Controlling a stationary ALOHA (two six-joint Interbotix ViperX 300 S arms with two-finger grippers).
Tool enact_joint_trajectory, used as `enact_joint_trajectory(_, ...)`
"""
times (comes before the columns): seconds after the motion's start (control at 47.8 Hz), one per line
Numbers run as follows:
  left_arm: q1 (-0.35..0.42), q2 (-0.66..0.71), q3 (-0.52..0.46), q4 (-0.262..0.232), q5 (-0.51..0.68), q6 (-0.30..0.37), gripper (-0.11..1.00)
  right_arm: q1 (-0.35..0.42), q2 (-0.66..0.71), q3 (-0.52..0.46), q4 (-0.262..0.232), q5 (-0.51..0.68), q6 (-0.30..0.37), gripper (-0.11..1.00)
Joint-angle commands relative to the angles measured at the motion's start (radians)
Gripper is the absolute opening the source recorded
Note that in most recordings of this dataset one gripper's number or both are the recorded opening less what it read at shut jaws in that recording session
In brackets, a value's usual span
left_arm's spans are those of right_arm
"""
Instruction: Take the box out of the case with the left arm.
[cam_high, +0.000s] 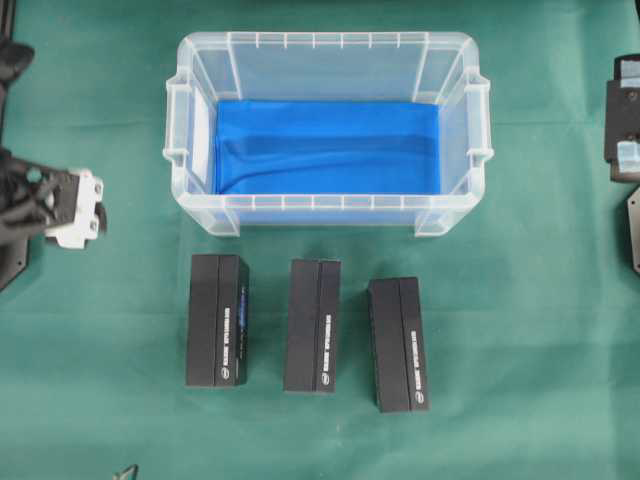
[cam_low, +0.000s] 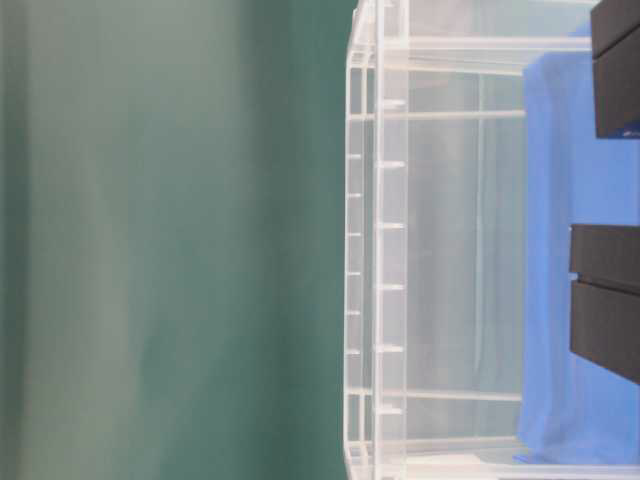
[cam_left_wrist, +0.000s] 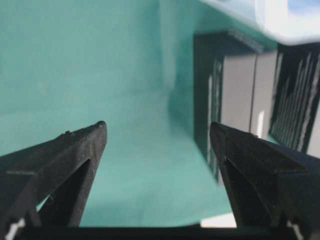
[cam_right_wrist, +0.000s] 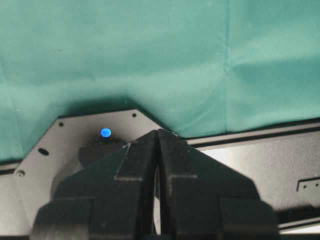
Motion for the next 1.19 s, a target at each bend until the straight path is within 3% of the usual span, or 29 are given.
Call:
enact_joint_trajectory(0.0,0.066,-0.018,-0.005,-0.002,0.003,0.051,0.78,-0.002,-0.002,-0.009,0.0,0.0,0.002,0.0)
enact_joint_trajectory(0.293,0.301,-0.035,-0.003,-0.023,0.046,0.291,0.78,-0.002,-0.002,-0.009,0.0,0.002,0.002,0.0)
enact_joint_trajectory(0.461,0.388,-0.035,-0.005,-0.044,0.067,0.379,0.78,-0.002,-0.002,-0.009,0.0,0.002,0.002,0.0)
enact_joint_trajectory(1.173,0.408,-0.035,-0.005,-0.044,0.069,0.394,0.78,-0.002,-0.002,-0.009,0.0,0.002,0.002,0.0)
